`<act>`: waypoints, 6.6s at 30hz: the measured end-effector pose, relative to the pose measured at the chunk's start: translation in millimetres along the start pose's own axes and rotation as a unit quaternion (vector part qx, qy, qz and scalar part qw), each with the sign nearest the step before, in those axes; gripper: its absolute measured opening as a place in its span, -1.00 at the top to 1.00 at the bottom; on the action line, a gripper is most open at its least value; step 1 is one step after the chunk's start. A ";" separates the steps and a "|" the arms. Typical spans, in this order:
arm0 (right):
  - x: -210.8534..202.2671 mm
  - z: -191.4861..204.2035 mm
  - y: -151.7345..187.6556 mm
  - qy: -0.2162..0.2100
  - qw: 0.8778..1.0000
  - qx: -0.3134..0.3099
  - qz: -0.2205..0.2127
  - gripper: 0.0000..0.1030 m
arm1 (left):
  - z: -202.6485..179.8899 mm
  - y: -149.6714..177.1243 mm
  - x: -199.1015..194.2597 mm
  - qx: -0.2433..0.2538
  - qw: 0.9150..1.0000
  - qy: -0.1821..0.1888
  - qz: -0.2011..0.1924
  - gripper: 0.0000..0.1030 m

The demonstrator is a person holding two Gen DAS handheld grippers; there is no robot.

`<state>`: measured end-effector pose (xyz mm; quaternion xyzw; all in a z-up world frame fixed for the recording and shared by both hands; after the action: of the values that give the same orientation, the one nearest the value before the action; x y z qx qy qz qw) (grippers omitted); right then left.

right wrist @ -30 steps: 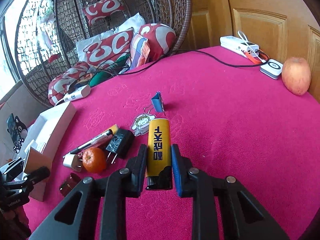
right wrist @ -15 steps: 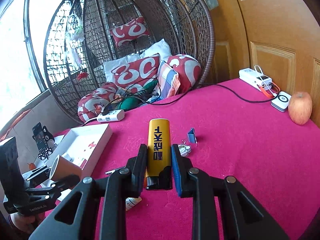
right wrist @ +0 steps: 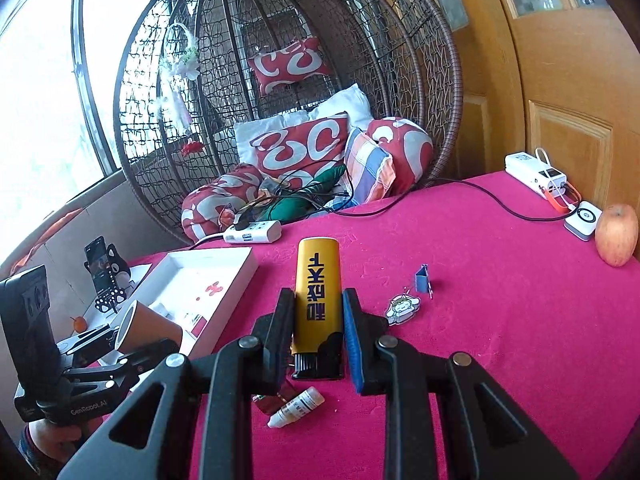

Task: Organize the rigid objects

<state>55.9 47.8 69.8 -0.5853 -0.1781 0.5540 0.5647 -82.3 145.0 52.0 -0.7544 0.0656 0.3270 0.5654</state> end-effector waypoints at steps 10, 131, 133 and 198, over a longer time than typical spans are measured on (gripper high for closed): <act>0.9 21.1 -1.9 -0.016 1.000 -0.017 0.004 0.55 | 13.4 -2.6 -10.5 -0.016 1.000 -0.006 -0.013 0.01; 3.5 -26.5 -0.4 0.088 0.992 0.049 -0.078 -1.00 | -0.5 20.2 21.1 -0.038 0.999 -0.020 0.019 -0.99; 1.9 -41.3 5.0 0.095 0.991 0.064 -0.073 -1.00 | -19.0 27.1 33.8 -0.013 0.999 -0.014 0.037 -1.00; 39.2 -56.8 26.8 0.028 0.996 0.064 0.050 0.42 | -36.0 42.5 70.6 0.017 0.998 -0.007 0.060 0.45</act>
<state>105.6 46.1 14.9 -0.5713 -0.0962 0.5752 0.5774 -32.3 116.9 -17.2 -0.7371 0.1121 0.3641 0.5581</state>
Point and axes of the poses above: each gripper's, at about its wrist camera, not at the fingertips, and x roughly the way its jaws point, z to its left, y to its underside, the point moved 8 cm from there along x, roughly the way its jaws point, and after that the axes turned 1 degree about -y, right-handed, at the moved point
